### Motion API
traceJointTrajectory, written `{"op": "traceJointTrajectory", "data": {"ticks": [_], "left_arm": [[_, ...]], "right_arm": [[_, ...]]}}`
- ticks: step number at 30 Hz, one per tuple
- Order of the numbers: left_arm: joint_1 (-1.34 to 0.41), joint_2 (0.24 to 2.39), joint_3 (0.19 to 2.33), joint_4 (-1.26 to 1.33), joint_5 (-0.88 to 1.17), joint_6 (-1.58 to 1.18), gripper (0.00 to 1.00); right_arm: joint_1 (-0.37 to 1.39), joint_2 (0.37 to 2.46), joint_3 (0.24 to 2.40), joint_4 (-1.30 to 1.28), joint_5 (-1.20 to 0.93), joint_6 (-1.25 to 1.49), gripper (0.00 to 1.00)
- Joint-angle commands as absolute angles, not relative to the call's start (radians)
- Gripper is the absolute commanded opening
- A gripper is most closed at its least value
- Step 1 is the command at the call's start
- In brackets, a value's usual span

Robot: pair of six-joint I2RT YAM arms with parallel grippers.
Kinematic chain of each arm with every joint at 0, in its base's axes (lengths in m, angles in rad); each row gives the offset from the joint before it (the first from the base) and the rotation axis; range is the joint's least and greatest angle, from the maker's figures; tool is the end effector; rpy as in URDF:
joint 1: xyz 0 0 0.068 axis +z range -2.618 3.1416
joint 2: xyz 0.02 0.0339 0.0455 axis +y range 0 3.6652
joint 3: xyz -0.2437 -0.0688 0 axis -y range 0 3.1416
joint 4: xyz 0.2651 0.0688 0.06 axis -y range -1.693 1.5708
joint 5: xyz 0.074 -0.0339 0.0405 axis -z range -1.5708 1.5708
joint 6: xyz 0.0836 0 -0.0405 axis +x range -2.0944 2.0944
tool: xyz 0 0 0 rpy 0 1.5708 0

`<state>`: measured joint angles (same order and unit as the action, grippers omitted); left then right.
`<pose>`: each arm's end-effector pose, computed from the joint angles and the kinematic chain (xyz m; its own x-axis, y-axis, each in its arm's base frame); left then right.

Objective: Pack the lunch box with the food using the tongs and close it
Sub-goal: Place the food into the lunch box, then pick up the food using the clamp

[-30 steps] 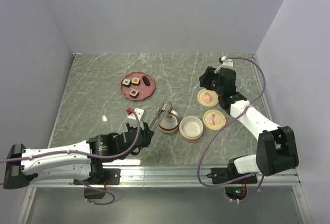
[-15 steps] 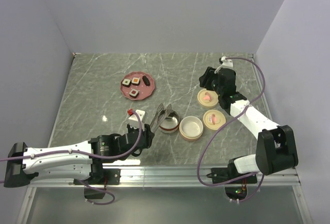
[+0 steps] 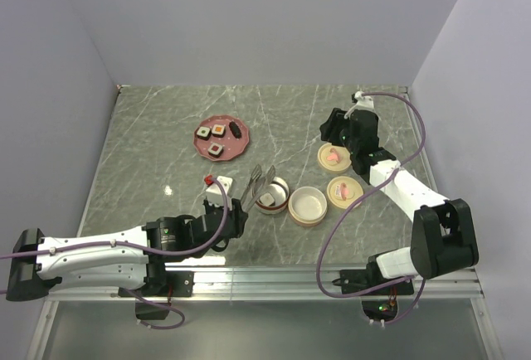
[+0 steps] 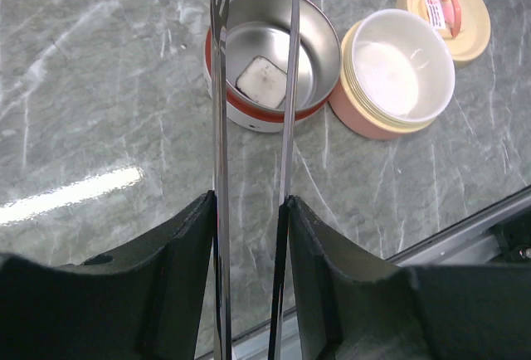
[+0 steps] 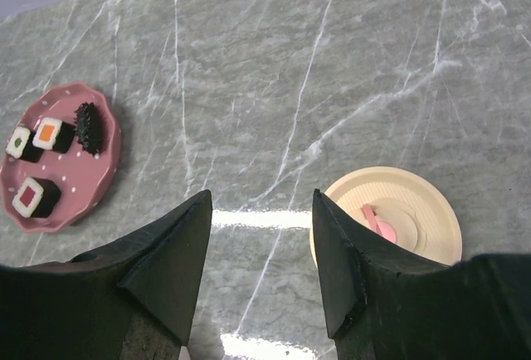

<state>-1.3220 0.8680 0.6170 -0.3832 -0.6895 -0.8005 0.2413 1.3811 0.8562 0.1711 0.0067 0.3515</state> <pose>0.1121 -0.2251 0.2097 -0.5477 -0.0929 -0.8315 0.3282 0.8903 -0.3157 0.3704 0.0906 0.2173 -0.3960 0.2571 -0.8815 -0.1028 0.9416 0.3208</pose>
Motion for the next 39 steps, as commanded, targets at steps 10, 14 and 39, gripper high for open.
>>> {"op": "traceJointTrajectory", "data": {"ticks": [10, 14, 39], "left_arm": [[-1.295, 0.891, 0.663, -0.345, -0.835, -0.808, 0.48], [-1.204, 0.925, 0.657, -0.286, -0.778, -0.763, 0.48], [-0.767, 1.104, 0.704, -0.111, -0.716, -0.577, 0.47]], "right_arm": [[0.232, 1.382, 0.874, 0.204, -0.021, 0.359, 0.59], [0.230, 1.384, 0.870, 0.210, -0.029, 0.357, 0.59], [0.230, 1.394, 0.859, 0.224, -0.066, 0.353, 0.59]]}}
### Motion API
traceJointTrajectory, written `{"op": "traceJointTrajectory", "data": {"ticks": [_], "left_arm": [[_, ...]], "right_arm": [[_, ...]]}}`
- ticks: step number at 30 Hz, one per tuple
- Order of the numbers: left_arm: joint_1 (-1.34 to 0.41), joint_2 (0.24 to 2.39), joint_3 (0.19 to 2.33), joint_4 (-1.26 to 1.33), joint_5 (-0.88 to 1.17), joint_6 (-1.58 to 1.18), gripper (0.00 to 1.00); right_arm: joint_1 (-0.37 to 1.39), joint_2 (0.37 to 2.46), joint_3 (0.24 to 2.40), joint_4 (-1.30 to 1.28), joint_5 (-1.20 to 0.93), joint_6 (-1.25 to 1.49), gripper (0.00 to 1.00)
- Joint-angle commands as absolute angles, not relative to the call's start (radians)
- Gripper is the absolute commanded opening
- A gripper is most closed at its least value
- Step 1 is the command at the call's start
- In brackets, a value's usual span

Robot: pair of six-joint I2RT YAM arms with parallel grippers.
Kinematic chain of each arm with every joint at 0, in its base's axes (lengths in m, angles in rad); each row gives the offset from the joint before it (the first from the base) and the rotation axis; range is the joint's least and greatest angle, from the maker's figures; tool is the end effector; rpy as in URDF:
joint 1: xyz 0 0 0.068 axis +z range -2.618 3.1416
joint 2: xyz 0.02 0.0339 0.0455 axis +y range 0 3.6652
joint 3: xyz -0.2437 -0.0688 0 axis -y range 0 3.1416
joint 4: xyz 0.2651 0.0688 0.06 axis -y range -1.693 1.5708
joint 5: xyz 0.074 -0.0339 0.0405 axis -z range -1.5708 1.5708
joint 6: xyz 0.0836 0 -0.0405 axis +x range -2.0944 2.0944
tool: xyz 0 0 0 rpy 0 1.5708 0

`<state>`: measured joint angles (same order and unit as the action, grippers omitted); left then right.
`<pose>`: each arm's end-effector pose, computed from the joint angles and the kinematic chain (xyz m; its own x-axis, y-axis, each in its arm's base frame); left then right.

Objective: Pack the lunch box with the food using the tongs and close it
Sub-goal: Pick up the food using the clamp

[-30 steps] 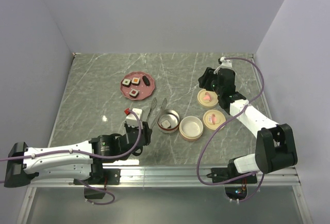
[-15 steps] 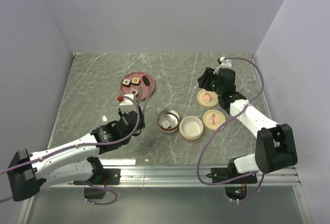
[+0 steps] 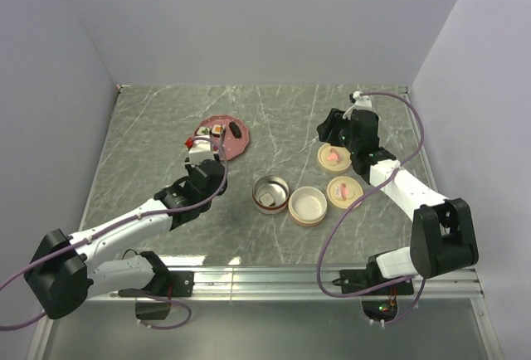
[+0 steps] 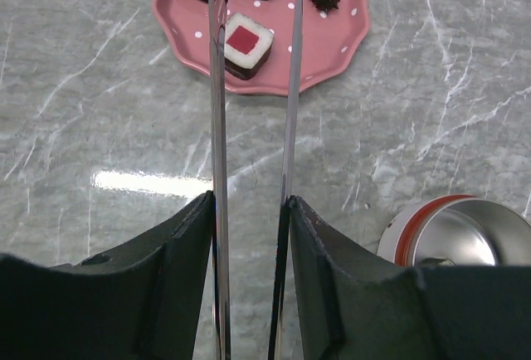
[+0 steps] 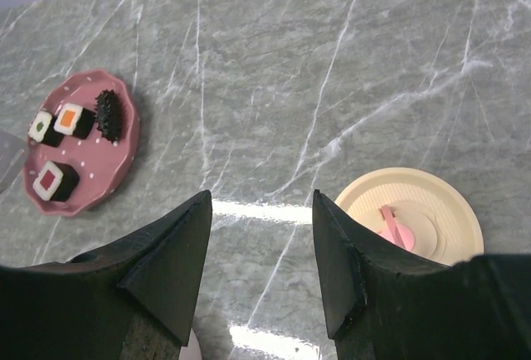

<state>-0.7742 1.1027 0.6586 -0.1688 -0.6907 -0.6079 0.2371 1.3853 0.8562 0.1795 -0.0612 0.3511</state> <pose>0.2435 -0.1636 0.1916 -0.4326 -0.1927 -0.8807 -0.0984 0.9811 -0.1664 0.3702 0.0947 0.2171 -0.4125 0.2535 -0.8750 -0.1581 0.9260 0.3428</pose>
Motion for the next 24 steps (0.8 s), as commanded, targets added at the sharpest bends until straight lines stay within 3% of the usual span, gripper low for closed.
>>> {"op": "traceJointTrajectory", "data": {"ticks": [1, 9, 24], "left_arm": [[-0.762, 1.117, 0.706, -0.110, -0.715, -0.575, 0.47], [-0.729, 1.200, 0.727, -0.150, -0.744, -0.598, 0.47], [-0.696, 1.235, 0.707, -0.094, -0.621, -0.575, 0.47]], "right_arm": [[0.230, 1.399, 0.864, 0.222, -0.066, 0.354, 0.59], [0.229, 1.397, 0.861, 0.222, -0.069, 0.354, 0.59], [0.230, 1.401, 0.862, 0.221, -0.074, 0.353, 0.59]]}}
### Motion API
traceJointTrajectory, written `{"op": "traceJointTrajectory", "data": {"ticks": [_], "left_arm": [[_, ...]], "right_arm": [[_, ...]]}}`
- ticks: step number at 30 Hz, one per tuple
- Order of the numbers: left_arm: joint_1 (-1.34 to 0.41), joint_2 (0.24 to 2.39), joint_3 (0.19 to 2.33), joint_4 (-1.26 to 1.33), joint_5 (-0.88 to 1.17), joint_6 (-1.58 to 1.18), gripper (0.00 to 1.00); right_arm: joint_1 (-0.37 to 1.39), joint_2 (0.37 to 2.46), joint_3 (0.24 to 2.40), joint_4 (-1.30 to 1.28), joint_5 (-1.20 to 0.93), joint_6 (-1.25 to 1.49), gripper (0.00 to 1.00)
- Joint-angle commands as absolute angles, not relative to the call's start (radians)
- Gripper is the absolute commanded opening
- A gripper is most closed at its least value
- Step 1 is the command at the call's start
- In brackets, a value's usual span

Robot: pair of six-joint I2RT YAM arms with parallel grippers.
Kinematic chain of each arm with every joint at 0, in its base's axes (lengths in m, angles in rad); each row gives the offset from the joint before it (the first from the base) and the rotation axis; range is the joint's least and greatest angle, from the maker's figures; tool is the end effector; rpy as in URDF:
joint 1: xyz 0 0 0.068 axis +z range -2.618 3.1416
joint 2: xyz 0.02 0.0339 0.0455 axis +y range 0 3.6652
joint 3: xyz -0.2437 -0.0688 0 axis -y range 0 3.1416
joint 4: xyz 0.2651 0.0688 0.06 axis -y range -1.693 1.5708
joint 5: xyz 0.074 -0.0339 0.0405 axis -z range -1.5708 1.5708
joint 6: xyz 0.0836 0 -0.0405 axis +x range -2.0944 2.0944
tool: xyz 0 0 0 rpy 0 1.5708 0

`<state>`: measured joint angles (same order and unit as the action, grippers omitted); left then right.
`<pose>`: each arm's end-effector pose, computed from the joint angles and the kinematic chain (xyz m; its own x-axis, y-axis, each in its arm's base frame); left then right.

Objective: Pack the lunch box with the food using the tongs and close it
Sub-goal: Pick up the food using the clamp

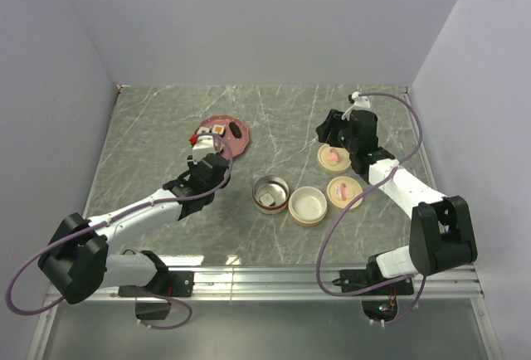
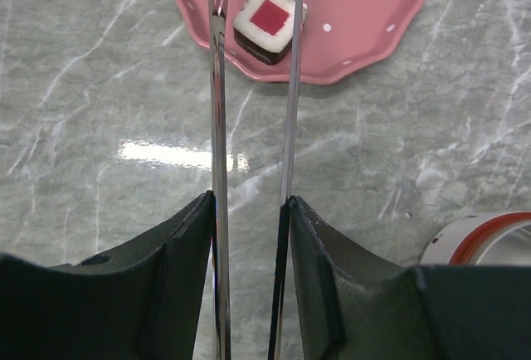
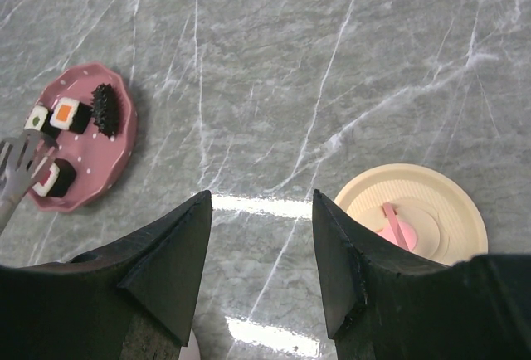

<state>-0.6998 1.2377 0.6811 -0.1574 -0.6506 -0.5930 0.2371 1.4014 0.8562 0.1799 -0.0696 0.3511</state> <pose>0.2646 -0.1566 0.1627 -0.5062 -0.1552 -0.8484 -0.1453 0.9850 -0.0934 0.3716 0.0958 0.2113 -0.4284 0.2495 -0.8685 -0.1599 0.9250 0.3446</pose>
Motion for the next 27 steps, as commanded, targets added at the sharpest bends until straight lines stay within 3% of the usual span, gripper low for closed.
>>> {"op": "traceJointTrajectory", "data": {"ticks": [1, 27], "left_arm": [[-0.696, 1.233, 0.706, -0.089, -0.605, -0.572, 0.47], [-0.689, 1.269, 0.729, -0.141, -0.591, -0.595, 0.49]], "right_arm": [[0.230, 1.401, 0.862, 0.222, -0.074, 0.351, 0.59], [0.230, 1.385, 0.851, 0.227, -0.083, 0.344, 0.59]]}}
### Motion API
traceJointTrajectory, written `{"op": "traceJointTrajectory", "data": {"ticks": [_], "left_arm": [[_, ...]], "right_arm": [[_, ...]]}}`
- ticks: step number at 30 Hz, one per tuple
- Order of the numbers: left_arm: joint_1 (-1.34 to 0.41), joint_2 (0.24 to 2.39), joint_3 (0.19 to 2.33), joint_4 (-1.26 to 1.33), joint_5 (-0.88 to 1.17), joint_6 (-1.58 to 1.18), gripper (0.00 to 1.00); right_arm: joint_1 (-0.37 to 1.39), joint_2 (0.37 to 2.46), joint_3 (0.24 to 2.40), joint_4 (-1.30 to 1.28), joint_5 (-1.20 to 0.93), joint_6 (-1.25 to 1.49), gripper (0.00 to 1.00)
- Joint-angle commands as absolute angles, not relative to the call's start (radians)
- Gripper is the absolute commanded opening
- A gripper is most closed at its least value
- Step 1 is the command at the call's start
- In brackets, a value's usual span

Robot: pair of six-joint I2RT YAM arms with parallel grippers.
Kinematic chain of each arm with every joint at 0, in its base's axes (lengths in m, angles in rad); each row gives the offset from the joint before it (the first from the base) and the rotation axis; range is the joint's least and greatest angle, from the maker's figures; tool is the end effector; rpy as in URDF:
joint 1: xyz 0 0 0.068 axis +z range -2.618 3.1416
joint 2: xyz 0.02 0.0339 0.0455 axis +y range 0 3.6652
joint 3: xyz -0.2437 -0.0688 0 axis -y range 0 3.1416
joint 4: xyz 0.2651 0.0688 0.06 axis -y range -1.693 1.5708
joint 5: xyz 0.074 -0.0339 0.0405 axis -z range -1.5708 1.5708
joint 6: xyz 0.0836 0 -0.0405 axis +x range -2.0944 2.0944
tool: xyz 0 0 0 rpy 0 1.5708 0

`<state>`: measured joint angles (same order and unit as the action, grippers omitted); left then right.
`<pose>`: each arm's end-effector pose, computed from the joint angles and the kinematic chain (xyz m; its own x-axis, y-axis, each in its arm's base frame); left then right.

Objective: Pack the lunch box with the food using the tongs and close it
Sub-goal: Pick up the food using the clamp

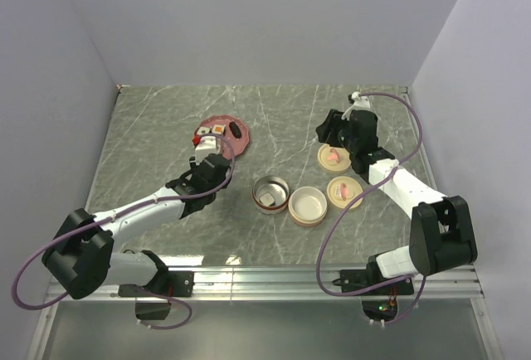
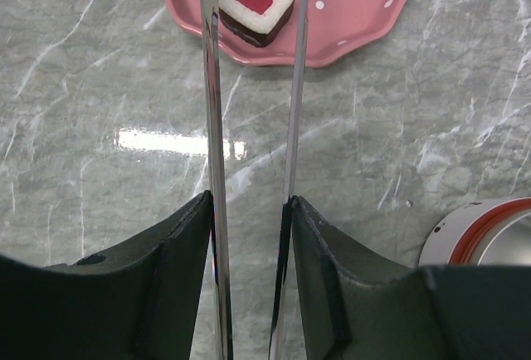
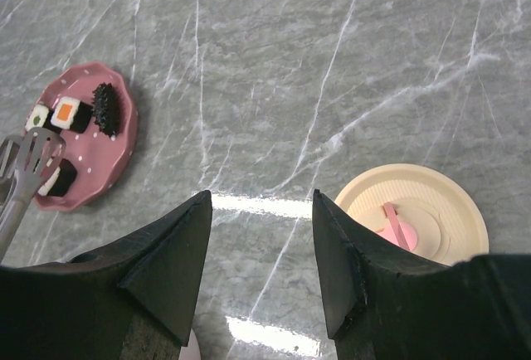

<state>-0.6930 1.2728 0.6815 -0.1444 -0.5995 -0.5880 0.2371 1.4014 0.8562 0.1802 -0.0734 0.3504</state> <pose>0.2671 -0.1605 0.1525 -0.5437 -0.1438 -0.8269 -0.1153 0.9887 -0.0962 0.3715 0.0961 0.2114 -0.4292 0.2485 -0.8684 -0.1635 0.9242 0.3452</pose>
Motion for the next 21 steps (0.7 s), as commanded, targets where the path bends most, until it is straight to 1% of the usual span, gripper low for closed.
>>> {"op": "traceJointTrajectory", "data": {"ticks": [1, 14, 21], "left_arm": [[-0.689, 1.264, 0.729, -0.149, -0.588, -0.601, 0.49], [-0.689, 1.197, 0.722, -0.184, -0.574, -0.618, 0.48], [-0.689, 1.203, 0.724, -0.210, -0.581, -0.632, 0.48]], "right_arm": [[0.229, 1.387, 0.853, 0.227, -0.083, 0.344, 0.59], [0.230, 1.384, 0.851, 0.225, -0.084, 0.345, 0.59], [0.230, 1.374, 0.845, 0.225, -0.087, 0.347, 0.59]]}}
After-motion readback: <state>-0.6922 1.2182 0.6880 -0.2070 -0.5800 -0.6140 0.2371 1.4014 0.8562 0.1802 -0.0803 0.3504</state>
